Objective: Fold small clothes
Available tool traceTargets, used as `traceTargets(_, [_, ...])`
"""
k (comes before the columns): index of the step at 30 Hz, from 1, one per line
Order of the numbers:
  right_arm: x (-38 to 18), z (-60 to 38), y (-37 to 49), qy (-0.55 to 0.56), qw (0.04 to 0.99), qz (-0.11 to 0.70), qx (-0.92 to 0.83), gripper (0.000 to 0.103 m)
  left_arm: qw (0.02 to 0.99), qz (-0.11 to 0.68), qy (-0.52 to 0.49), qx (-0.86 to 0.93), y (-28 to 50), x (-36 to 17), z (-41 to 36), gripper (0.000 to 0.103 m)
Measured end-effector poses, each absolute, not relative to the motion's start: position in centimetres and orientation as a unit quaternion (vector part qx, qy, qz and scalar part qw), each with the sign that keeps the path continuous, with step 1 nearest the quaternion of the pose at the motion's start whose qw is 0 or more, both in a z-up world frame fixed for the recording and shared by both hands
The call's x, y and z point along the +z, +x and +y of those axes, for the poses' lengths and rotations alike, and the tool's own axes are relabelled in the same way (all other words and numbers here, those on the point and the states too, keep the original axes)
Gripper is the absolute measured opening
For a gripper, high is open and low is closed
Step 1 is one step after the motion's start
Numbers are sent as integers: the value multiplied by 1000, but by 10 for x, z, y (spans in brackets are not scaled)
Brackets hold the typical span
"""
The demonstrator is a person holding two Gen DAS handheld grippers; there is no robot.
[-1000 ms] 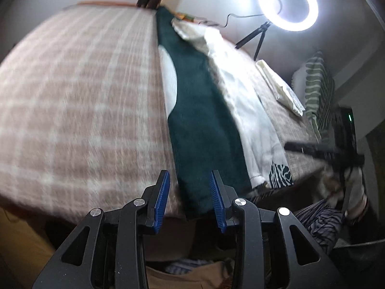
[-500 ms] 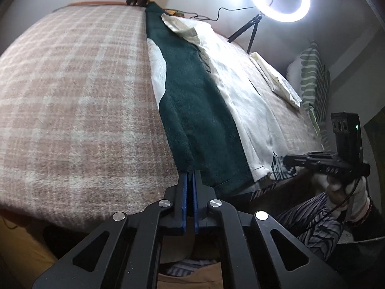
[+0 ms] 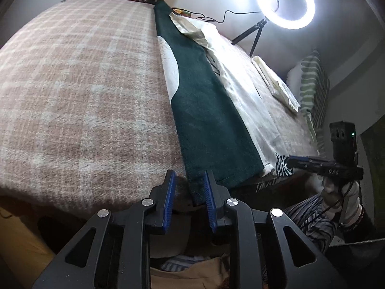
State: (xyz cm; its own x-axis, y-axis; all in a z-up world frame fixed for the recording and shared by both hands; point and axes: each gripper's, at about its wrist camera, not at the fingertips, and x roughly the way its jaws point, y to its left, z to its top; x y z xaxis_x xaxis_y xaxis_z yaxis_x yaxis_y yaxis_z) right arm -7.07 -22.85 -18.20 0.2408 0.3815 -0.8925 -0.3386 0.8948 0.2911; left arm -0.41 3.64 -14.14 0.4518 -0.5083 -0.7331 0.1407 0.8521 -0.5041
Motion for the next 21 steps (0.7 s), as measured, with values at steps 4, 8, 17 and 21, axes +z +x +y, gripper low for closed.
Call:
traceTargets(4, [-184,-218,-73,-15,794,565,222,7,838,479,-173,-197,-1,-141,29,11])
traceTargets(8, [-181,-229,-76,35,792,563,233,0,841,481,-151,-196,-3,-142,25,2])
traceTargets(17, [-169,-259,-71,52,808,551,201,44,852,466,-155,-184,-5,-133,34,5])
traceTargets(21, [-159,-250,-42,21,833,518,193,44,841,480,-162,-188,-2,-139,27,14])
